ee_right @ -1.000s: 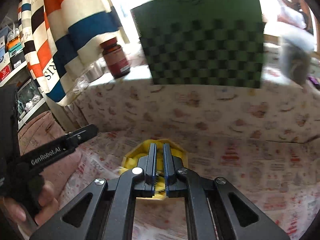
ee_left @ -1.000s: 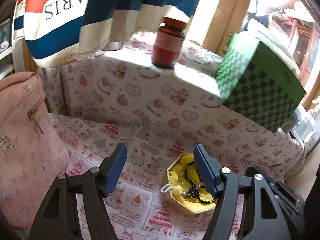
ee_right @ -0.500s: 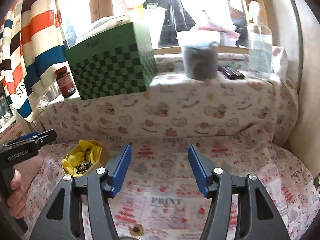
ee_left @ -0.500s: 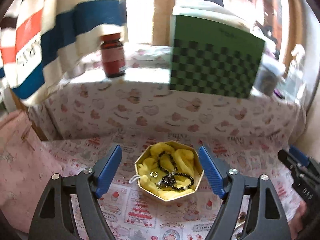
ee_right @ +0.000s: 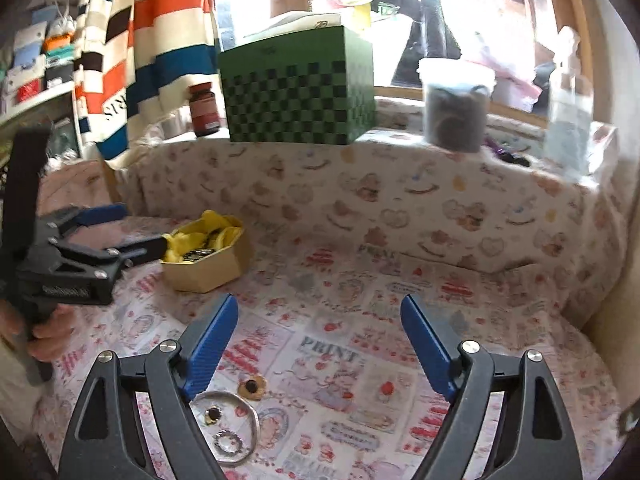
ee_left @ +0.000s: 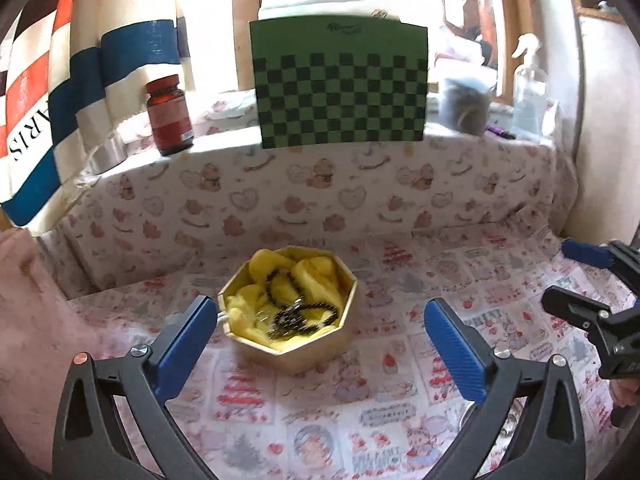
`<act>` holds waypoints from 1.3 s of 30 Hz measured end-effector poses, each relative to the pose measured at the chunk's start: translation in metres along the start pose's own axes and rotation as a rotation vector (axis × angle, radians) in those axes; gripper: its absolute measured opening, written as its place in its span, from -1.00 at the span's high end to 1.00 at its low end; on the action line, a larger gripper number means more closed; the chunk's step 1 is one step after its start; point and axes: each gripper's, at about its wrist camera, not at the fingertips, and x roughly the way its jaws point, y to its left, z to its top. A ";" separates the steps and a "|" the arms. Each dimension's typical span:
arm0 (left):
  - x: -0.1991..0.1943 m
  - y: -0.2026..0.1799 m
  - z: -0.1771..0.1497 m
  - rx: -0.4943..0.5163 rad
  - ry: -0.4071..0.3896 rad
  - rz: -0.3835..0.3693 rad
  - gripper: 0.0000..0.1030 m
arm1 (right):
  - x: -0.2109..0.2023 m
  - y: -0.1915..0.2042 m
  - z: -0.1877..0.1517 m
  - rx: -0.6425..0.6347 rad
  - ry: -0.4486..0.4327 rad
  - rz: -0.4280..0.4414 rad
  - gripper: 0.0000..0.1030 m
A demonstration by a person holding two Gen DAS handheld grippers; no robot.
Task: Organize jewelry
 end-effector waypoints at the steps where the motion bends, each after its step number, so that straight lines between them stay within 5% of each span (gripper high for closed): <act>1: 0.002 0.000 -0.002 -0.004 -0.019 0.008 -0.99 | 0.004 -0.002 0.000 0.025 -0.004 -0.009 -0.66; 10: -0.015 0.004 -0.009 -0.054 -0.120 0.076 -0.99 | 0.022 -0.019 -0.012 0.084 0.086 0.009 -0.66; 15: -0.021 0.003 -0.015 -0.055 -0.191 0.185 -0.99 | 0.033 -0.003 -0.020 0.035 0.244 0.123 -0.66; 20: -0.035 0.017 -0.013 -0.126 -0.247 0.199 -0.99 | 0.038 0.027 -0.034 -0.028 0.358 0.244 -0.49; 36: -0.061 0.015 -0.014 -0.122 -0.372 0.238 -0.99 | 0.051 0.073 -0.060 -0.139 0.372 0.101 -0.49; 38: -0.062 0.015 -0.014 -0.127 -0.369 0.227 -0.99 | 0.049 0.076 -0.062 -0.138 0.355 0.090 -0.42; 39: -0.062 0.014 -0.014 -0.124 -0.369 0.233 -0.99 | 0.048 0.076 -0.063 -0.135 0.350 0.089 -0.22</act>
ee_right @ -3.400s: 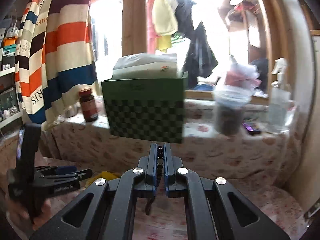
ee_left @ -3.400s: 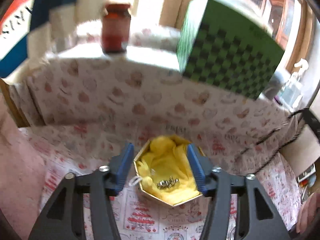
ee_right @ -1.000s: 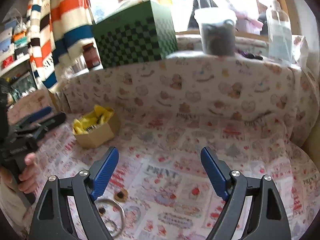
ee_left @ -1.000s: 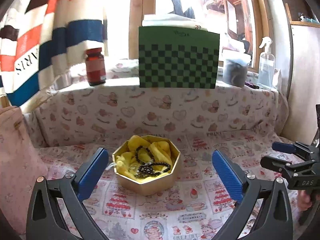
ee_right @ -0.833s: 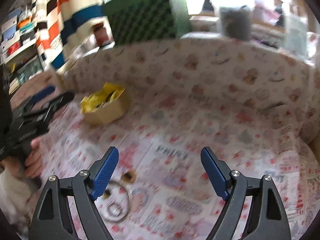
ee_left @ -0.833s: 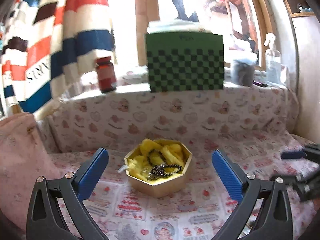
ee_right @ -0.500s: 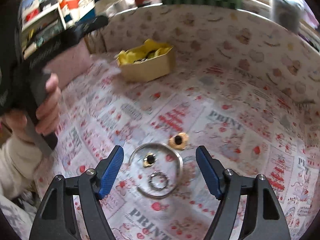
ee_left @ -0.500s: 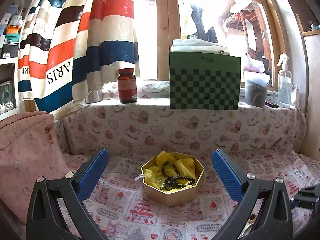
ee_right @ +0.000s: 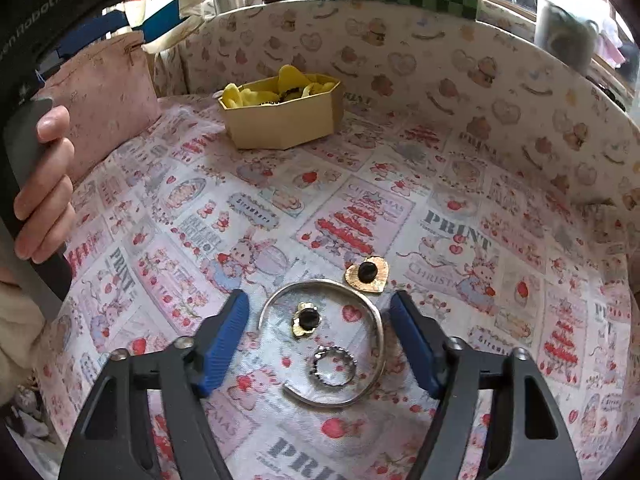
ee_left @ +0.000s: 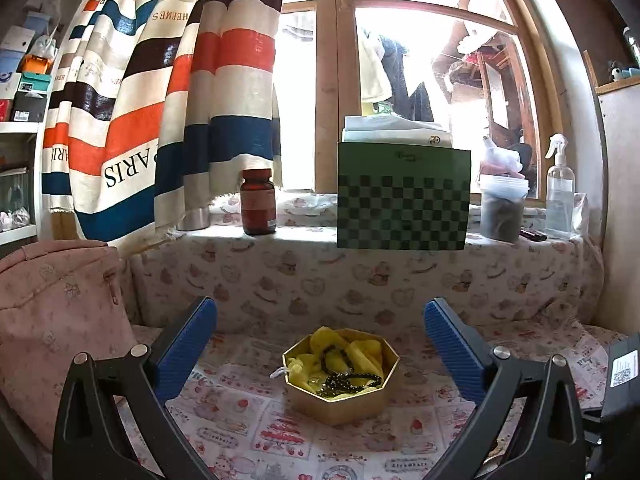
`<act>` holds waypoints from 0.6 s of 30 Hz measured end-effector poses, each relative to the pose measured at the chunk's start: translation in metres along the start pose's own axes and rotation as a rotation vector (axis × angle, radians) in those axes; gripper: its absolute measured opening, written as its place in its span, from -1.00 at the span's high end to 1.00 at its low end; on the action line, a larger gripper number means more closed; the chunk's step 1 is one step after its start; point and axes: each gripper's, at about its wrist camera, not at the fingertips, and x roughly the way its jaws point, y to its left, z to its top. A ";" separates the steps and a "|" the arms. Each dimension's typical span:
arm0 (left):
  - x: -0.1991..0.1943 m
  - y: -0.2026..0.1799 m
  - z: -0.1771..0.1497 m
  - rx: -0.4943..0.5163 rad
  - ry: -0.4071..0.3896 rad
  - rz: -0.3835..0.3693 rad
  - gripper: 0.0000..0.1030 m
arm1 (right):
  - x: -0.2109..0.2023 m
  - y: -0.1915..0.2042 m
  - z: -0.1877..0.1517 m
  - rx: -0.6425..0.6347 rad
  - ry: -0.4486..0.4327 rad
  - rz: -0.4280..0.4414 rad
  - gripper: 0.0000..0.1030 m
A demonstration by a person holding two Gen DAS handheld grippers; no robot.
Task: Organize jewelry
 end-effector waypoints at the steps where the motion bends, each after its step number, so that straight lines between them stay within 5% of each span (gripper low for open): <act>1: 0.000 -0.001 0.000 0.006 0.000 0.003 -0.99 | -0.001 0.000 0.000 -0.001 -0.001 -0.010 -0.22; 5: 0.006 -0.002 -0.003 0.010 0.037 -0.018 -0.99 | -0.004 -0.006 0.000 0.015 -0.004 -0.021 -0.22; 12: 0.021 -0.013 -0.010 0.030 0.165 -0.111 -0.99 | -0.033 -0.044 0.011 0.145 -0.151 -0.014 -0.22; 15: 0.028 -0.029 -0.020 0.099 0.228 -0.122 -0.99 | -0.043 -0.067 0.014 0.229 -0.207 -0.036 -0.22; 18: 0.034 -0.057 -0.036 0.257 0.294 -0.047 -0.92 | -0.040 -0.088 0.014 0.302 -0.200 -0.107 -0.22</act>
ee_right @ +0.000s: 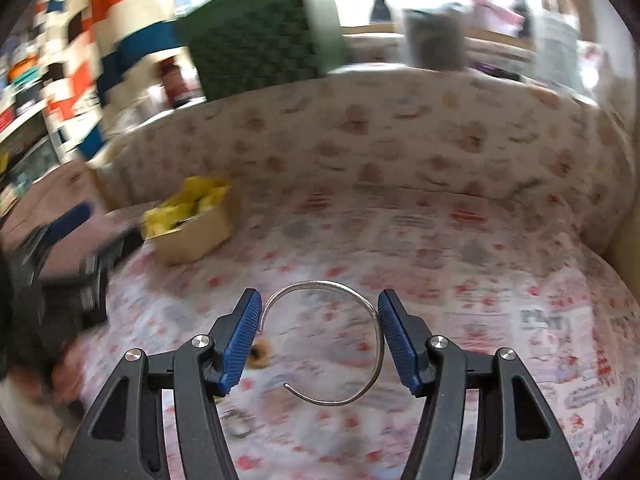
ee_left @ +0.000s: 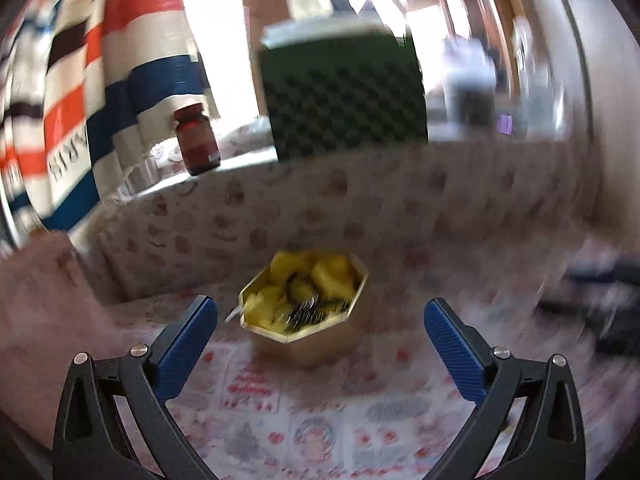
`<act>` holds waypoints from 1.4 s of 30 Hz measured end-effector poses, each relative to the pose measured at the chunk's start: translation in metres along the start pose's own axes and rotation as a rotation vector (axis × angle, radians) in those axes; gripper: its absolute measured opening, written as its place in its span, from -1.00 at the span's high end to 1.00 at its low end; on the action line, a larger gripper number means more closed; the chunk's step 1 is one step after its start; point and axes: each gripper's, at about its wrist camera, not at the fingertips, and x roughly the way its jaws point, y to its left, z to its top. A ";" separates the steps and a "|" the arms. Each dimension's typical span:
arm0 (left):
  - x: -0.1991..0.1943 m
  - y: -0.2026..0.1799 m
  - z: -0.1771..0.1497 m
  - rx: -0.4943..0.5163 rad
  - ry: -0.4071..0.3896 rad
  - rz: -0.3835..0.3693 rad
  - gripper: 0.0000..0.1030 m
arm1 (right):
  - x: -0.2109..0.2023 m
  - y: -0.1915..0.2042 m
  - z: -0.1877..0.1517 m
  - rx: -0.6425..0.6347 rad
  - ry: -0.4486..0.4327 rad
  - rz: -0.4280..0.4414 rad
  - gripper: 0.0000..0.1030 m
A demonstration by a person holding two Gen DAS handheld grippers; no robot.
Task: Organize jewelry
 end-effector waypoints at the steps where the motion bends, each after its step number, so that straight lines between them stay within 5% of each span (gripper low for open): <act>1: -0.001 -0.007 -0.001 0.029 0.008 -0.032 -0.90 | 0.002 -0.004 0.001 0.010 0.001 -0.024 -0.22; 5: -0.008 -0.029 0.000 0.087 0.031 -0.137 -0.68 | 0.009 -0.015 0.001 0.058 0.014 -0.036 -0.22; 10: 0.017 -0.046 0.007 0.079 0.289 -0.270 -0.28 | 0.001 -0.022 0.005 0.067 -0.026 -0.075 -0.22; 12: 0.030 -0.050 0.009 0.054 0.388 -0.292 0.12 | -0.003 -0.028 0.006 0.094 -0.029 -0.065 -0.22; 17: 0.048 -0.048 0.011 -0.070 0.523 -0.444 0.42 | -0.004 -0.042 0.007 0.141 -0.024 -0.072 -0.22; 25: 0.050 -0.058 0.010 -0.060 0.526 -0.552 0.60 | 0.002 -0.040 0.007 0.151 0.001 -0.052 -0.22; 42: 0.056 -0.069 0.011 -0.034 0.559 -0.570 1.00 | 0.007 -0.037 0.005 0.152 0.036 -0.035 -0.22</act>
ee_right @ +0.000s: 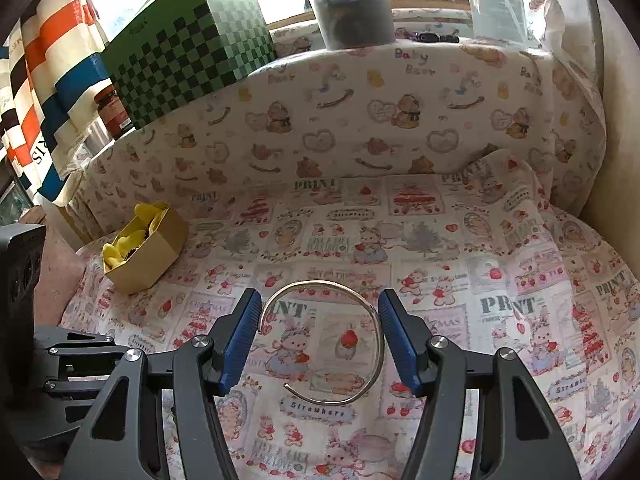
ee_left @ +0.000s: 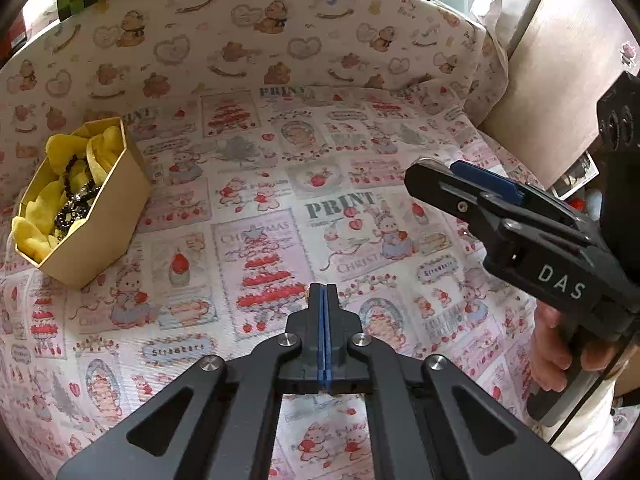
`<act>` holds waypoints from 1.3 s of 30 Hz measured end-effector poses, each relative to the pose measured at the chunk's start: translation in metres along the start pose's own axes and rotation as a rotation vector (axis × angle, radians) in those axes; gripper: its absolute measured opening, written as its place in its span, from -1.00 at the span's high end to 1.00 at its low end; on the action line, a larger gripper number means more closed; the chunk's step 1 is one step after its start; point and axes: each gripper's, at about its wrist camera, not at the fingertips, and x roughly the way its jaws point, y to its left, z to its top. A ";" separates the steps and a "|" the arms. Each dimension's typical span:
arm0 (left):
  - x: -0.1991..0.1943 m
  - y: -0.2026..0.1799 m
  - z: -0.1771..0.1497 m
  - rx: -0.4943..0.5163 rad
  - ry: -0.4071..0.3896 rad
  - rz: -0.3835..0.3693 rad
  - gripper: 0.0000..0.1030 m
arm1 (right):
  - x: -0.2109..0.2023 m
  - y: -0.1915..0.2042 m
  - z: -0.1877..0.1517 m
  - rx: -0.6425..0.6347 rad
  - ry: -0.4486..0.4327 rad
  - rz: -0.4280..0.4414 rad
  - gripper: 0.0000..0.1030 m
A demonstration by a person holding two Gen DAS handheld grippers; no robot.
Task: Organize jewelry
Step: 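Grasp the small gold heart charm with the left gripper and lift it, then carry the gold charm over the gold box and open the left gripper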
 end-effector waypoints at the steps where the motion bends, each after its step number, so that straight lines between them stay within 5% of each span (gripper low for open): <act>1: -0.002 0.002 0.000 -0.006 -0.007 0.002 1.00 | 0.001 0.000 0.000 0.002 0.004 -0.001 -0.22; 8: -0.015 0.011 0.002 -0.022 -0.042 -0.069 1.00 | 0.001 -0.001 0.001 0.004 0.001 -0.006 -0.22; 15: -0.010 -0.011 0.000 0.089 -0.066 0.055 0.86 | 0.001 -0.001 0.001 0.000 0.002 -0.011 -0.22; 30: 0.005 0.003 0.004 -0.007 0.002 0.023 0.91 | -0.002 -0.004 0.003 0.012 -0.002 -0.011 -0.22; 39: -0.032 0.029 0.006 -0.083 -0.148 0.015 0.91 | 0.000 -0.004 0.001 0.012 0.002 -0.015 -0.22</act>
